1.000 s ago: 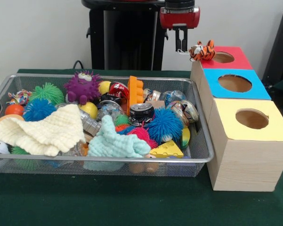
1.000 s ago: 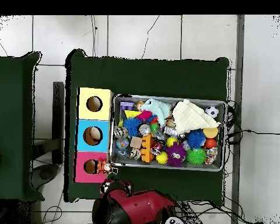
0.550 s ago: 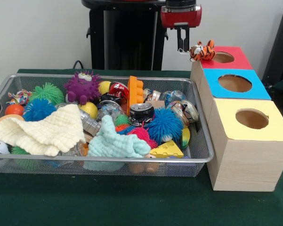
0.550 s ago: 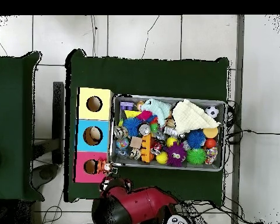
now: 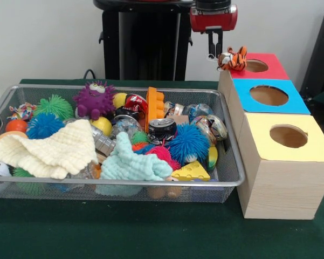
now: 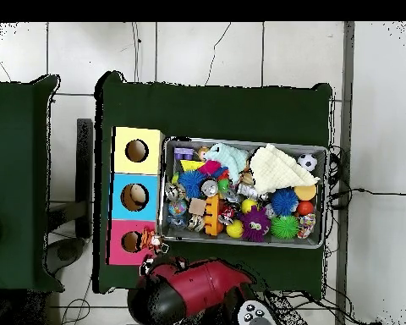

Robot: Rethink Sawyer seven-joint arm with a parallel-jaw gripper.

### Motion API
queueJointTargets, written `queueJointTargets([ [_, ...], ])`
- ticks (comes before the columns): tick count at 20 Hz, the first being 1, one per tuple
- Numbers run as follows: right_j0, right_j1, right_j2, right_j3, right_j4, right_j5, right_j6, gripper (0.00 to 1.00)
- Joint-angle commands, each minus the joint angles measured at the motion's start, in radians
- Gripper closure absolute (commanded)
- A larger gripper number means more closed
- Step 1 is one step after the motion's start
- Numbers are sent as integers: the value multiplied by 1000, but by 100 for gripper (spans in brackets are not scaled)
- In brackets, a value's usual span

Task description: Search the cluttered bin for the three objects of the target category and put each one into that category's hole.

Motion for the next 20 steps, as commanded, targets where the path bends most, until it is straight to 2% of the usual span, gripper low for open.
queueJointTargets([
  [1,-47,5,122,-164,-1,130,-103,100],
  [4,-77,43,158,-179,-15,128,-112,100],
  [11,-69,41,170,-180,-13,143,-78,100],
  [17,14,20,119,-158,4,98,20,100],
  [20,25,5,112,-144,15,99,32,100],
])
